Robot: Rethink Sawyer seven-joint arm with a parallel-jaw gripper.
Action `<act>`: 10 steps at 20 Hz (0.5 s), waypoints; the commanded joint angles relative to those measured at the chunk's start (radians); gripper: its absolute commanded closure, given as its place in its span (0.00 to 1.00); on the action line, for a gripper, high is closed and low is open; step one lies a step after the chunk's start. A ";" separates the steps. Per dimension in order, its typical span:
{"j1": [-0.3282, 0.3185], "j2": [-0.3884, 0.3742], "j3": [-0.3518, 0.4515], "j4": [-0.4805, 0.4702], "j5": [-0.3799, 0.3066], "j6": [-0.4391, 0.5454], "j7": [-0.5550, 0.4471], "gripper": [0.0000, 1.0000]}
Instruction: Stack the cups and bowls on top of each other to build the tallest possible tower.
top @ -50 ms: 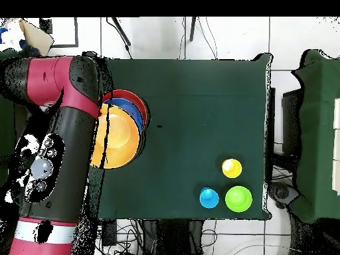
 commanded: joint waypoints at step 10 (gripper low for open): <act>-0.011 0.030 0.059 0.127 -0.037 -0.163 0.181 1.00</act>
